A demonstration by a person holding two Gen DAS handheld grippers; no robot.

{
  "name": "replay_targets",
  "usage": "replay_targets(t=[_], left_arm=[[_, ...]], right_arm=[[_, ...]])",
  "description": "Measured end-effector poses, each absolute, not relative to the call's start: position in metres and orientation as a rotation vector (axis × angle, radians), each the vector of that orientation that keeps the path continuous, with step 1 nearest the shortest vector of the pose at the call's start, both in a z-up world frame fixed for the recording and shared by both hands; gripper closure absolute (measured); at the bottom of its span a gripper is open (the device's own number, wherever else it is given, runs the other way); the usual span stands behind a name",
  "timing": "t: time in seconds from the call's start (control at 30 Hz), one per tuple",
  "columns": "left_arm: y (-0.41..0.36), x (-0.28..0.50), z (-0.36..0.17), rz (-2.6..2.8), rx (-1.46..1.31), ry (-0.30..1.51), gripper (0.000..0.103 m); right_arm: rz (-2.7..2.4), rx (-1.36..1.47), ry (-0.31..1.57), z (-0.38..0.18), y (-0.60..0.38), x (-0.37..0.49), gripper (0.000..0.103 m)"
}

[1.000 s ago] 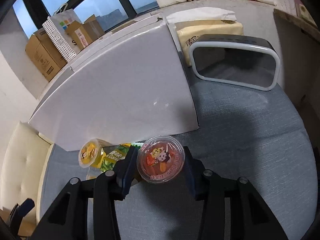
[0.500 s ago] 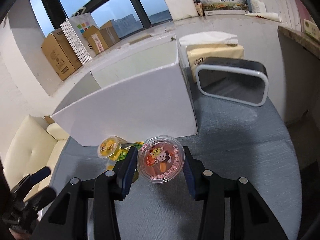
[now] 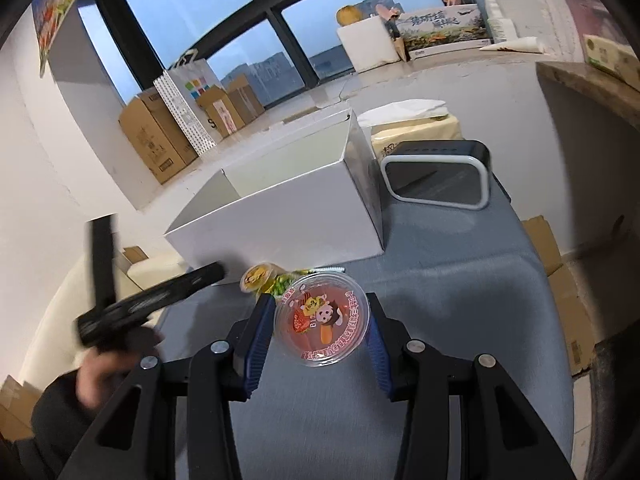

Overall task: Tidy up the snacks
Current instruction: 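Grasp a yellow jelly cup with the left gripper while the right carries its cup into the box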

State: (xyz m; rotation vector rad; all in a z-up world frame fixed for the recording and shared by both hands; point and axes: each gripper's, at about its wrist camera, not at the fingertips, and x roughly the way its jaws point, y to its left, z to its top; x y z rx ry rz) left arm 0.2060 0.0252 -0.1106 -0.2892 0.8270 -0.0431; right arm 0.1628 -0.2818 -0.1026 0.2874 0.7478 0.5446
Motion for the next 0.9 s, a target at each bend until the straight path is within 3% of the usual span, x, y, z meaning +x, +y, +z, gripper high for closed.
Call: replay_targets(t=[0.37, 0.4, 0.47, 0.53, 0.9], left_arm=[[0.001, 0.240, -0.148, 0.006, -0.298, 0.917, 0.002], [0.001, 0.239, -0.148, 0.006, -0.301, 0.911, 0.006], [-0.001, 0.238, -0.148, 0.000, -0.268, 0.899, 0.040], [0.000, 0.235, -0.148, -0.009, -0.261, 0.906, 0.055], [-0.004, 0.185, -0.110, -0.099, -0.138, 0.802, 0.055]], right_arm=[[0.554, 0.329, 0.748, -0.107, -0.289, 0.152, 0.055], [0.558, 0.331, 0.746, -0.107, -0.289, 0.152, 0.055], [0.560, 0.326, 0.743, -0.106, -0.288, 0.152, 0.055], [0.554, 0.313, 0.738, -0.106, -0.287, 0.152, 0.055], [0.577, 0.293, 0.744, -0.105, -0.274, 0.151, 0.055]])
